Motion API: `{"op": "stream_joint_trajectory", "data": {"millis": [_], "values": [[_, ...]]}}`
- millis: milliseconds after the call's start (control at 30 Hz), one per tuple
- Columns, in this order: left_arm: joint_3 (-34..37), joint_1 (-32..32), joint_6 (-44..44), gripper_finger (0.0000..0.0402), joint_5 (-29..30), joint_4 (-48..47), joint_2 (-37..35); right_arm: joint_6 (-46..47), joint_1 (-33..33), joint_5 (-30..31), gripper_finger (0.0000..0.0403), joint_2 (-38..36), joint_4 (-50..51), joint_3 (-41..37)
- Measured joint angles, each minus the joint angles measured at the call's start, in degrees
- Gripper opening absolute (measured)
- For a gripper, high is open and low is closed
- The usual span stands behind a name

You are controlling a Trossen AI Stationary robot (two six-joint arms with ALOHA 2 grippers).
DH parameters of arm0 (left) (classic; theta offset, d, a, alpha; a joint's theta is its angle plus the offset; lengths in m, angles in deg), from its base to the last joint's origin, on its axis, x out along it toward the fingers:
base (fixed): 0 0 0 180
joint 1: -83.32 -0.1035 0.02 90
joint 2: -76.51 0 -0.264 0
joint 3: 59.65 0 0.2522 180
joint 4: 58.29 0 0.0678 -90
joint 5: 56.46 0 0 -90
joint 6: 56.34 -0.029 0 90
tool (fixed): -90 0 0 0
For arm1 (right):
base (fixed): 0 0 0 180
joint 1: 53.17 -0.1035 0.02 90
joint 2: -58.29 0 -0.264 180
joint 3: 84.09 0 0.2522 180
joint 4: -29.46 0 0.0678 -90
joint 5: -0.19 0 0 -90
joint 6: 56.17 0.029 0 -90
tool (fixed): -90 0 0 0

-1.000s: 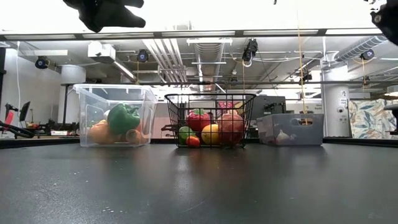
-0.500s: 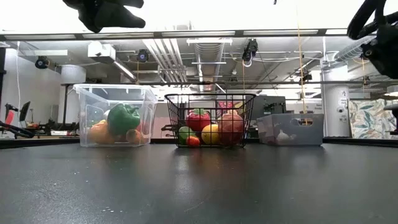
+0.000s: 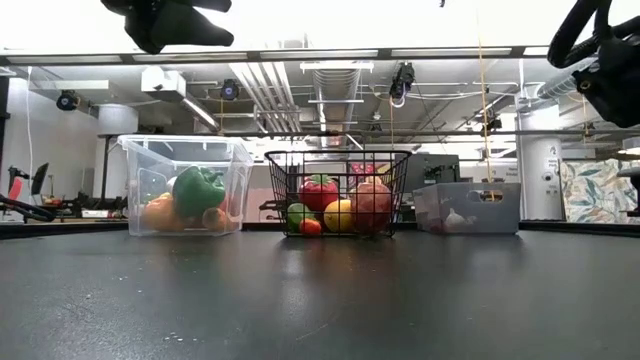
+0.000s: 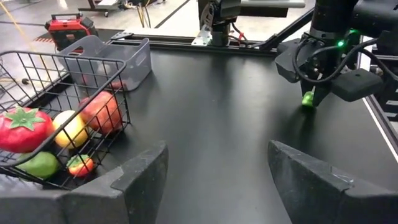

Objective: Sort produce into baskets
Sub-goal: Put the small green bell pepper into the black basket

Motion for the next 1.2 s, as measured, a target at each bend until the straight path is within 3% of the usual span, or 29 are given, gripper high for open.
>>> {"op": "stream_joint_trajectory", "data": {"millis": [200,500,867,1200], "values": [[0.00,0.34,2.99,0.0256,-0.04,-0.01,0.00,-6.29,2.80,0.53,0.0110,-2.95,0.02,0.98],[0.11,2.72,8.38,0.0256,-0.06,0.22,1.15,-28.50,14.47,10.16,0.0108,-11.94,0.47,5.48],[-1.64,4.07,10.97,0.0256,-0.20,1.36,6.95,-61.67,39.12,11.34,0.0108,-15.97,5.43,16.68],[-2.91,4.07,9.39,0.0256,-0.02,-0.37,7.06,-74.99,65.11,11.72,0.0109,-15.92,15.76,18.08]]}}
